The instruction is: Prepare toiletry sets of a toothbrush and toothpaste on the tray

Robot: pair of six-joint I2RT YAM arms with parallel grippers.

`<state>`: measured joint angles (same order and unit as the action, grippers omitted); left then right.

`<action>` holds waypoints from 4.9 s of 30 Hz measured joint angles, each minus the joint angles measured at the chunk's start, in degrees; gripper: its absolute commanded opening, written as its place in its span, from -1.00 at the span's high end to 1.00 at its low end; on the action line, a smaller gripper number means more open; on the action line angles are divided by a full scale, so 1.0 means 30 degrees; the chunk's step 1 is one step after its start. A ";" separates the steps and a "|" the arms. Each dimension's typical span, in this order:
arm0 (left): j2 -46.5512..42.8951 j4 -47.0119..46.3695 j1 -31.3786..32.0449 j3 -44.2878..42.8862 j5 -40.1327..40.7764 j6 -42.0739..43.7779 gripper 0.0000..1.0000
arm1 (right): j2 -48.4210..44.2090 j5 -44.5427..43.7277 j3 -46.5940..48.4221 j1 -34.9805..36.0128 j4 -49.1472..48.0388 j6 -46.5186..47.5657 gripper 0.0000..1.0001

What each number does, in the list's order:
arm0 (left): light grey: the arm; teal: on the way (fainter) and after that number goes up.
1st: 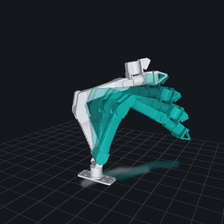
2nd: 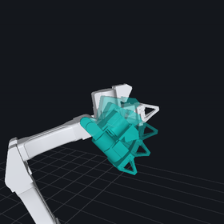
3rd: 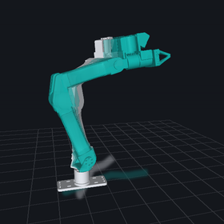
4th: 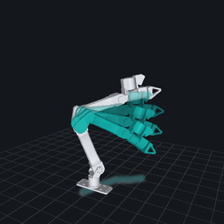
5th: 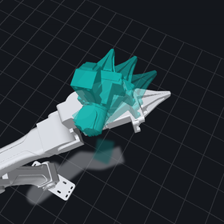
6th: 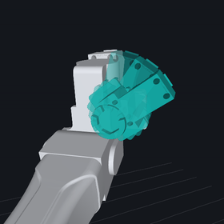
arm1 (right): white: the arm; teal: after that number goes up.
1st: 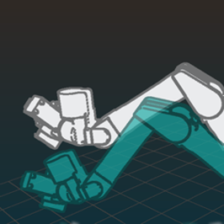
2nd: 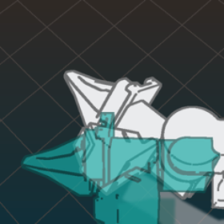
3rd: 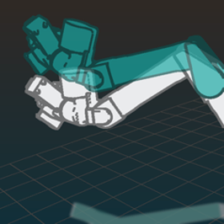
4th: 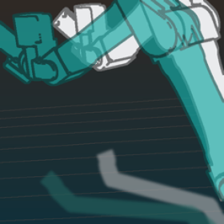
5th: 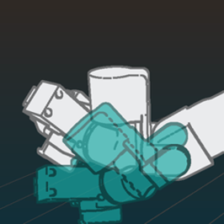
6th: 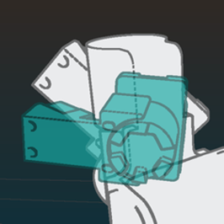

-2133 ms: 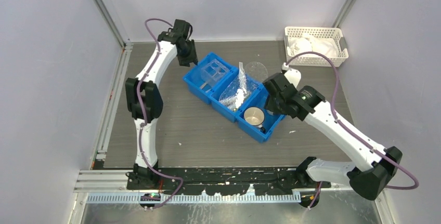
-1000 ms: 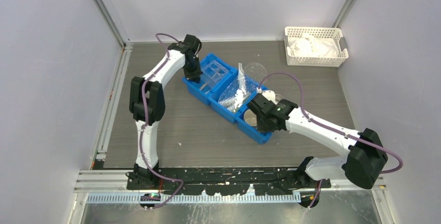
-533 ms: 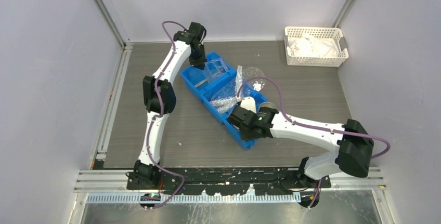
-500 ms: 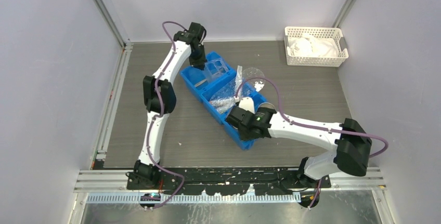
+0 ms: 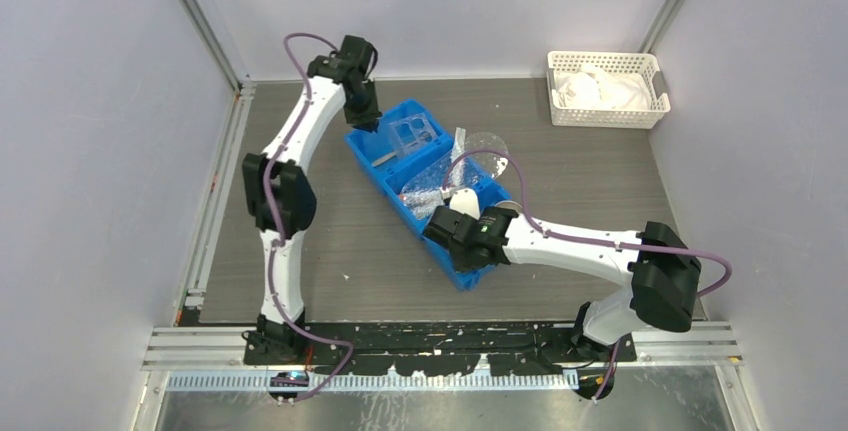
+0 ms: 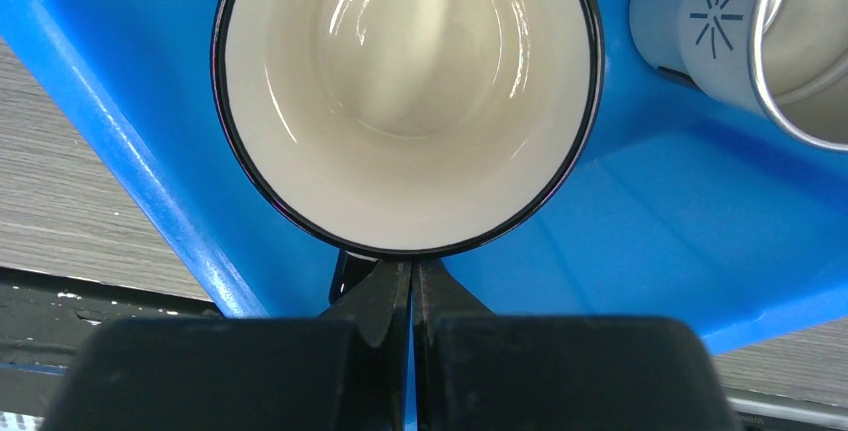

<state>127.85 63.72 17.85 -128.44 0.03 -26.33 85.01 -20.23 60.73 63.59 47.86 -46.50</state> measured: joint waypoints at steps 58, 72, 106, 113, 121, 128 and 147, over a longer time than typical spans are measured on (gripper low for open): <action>0.6186 -0.2186 0.1501 -0.4539 -0.4080 -0.1880 0.85 | 0.9005 0.4240 0.9049 0.1756 -0.3730 0.4284 0.99; 0.6127 -0.4605 0.1603 -0.4677 -0.7898 -0.1231 0.81 | 1.0324 0.7074 0.9610 -0.0911 -0.7679 0.4911 0.99; -1.1890 -0.1923 -0.1807 0.9653 -0.0117 -0.1967 -1.00 | 0.5304 0.3322 1.5650 -1.3012 0.1188 1.0353 -0.99; -1.9402 -0.1508 -0.0933 1.7879 0.1362 -0.5136 -0.99 | 1.2648 0.5144 2.5951 -1.7755 0.2499 1.0163 -0.99; -2.3518 -0.1377 0.1027 1.9875 0.1770 -0.6849 -0.99 | 1.7537 0.7847 2.8654 -1.9256 0.1617 0.9486 -0.99; -2.5303 -0.2113 0.3694 2.3117 0.1625 -0.8779 -0.99 | 1.8039 0.8867 2.7103 -1.9365 -0.0153 0.8655 -0.99; -2.2811 -0.7992 0.7548 2.5471 0.2696 -0.9347 -0.99 | 1.8054 0.8786 2.1821 -2.0225 -0.2186 0.8102 -0.99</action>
<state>59.42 39.75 40.49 -52.03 8.12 -54.37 139.17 6.13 126.19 2.92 41.30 -22.20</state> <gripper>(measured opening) 0.996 0.994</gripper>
